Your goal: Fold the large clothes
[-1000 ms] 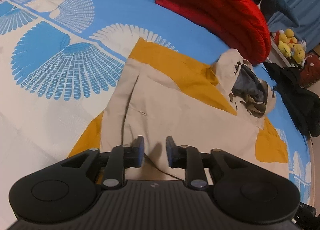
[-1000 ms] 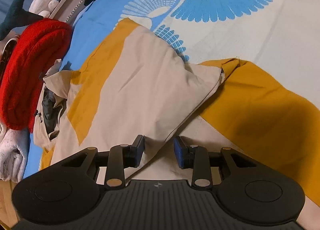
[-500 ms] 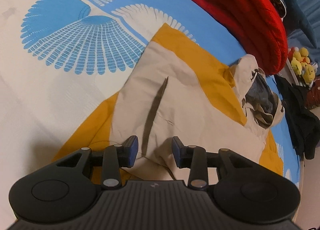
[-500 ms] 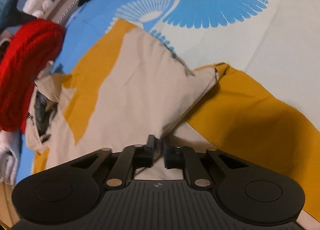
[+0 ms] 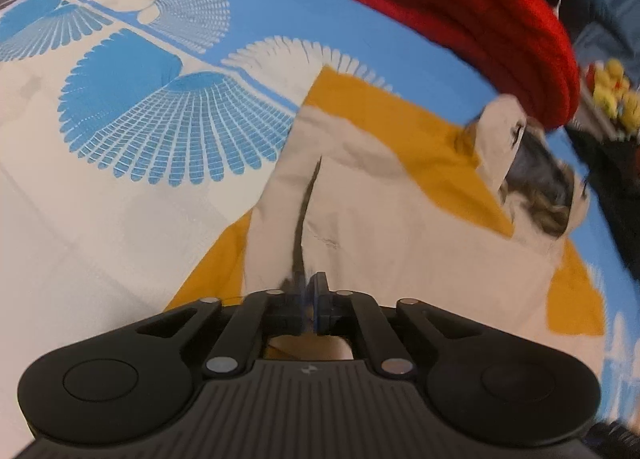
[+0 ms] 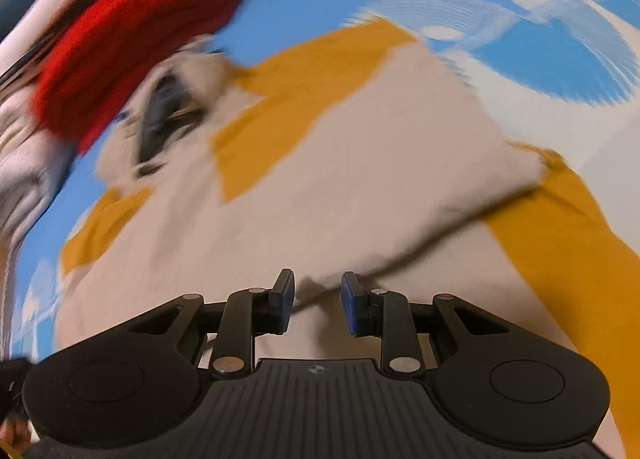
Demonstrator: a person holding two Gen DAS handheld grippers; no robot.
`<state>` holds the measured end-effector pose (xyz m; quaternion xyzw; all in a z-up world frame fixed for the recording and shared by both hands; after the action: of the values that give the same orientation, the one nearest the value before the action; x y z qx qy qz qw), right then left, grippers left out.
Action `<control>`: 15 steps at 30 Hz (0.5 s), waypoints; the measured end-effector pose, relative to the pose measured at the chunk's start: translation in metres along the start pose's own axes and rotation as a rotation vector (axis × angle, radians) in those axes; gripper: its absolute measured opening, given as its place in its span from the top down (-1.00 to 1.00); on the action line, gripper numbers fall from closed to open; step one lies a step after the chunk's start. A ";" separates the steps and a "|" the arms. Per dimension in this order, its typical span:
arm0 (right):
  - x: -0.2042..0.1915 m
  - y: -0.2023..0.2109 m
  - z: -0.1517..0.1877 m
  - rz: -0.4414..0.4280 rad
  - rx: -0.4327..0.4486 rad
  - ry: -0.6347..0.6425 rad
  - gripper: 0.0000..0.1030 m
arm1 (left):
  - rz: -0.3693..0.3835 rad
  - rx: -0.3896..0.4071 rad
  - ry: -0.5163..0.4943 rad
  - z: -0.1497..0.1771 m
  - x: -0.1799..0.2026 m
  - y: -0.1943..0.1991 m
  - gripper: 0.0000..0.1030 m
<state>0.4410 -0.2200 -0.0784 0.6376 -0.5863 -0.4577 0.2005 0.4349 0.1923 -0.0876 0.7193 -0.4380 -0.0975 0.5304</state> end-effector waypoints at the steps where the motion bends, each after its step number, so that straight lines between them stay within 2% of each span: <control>1: -0.005 0.002 -0.003 -0.023 0.013 0.039 0.46 | -0.015 0.027 -0.013 -0.001 0.001 0.002 0.90; 3: -0.007 0.009 -0.011 -0.058 0.068 0.073 0.46 | -0.016 0.074 -0.045 -0.004 0.004 0.010 0.86; 5: -0.001 0.011 -0.019 -0.081 0.104 0.060 0.46 | 0.022 0.098 -0.063 -0.005 0.009 0.015 0.83; 7: 0.013 0.007 -0.023 -0.072 0.112 0.012 0.46 | 0.074 0.062 -0.065 -0.003 0.013 0.012 0.77; 9: 0.033 -0.005 -0.022 -0.027 0.074 -0.064 0.46 | 0.112 -0.021 -0.033 0.001 0.010 -0.001 0.54; 11: 0.051 -0.019 -0.017 0.043 0.008 -0.125 0.48 | 0.101 -0.086 0.001 0.006 0.006 -0.015 0.50; 13: 0.062 -0.025 -0.011 0.102 -0.040 -0.140 0.49 | 0.078 -0.097 -0.004 0.007 0.004 -0.020 0.51; 15: 0.061 -0.024 -0.009 0.107 -0.042 -0.143 0.47 | 0.080 -0.073 -0.013 0.005 0.007 -0.013 0.51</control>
<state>0.4556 -0.2739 -0.1139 0.5667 -0.6225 -0.5030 0.1957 0.4428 0.1843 -0.0986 0.6808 -0.4661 -0.0965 0.5568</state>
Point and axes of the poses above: each gripper's, at about its wrist camera, not at the fingertips, and y roughly against the way its jaws point, x to its right, z to its underside, the point moved 2 cm from there along -y, roughly the way its jaws point, and after that the axes turned 8 degrees about y, right-handed, at the moved point
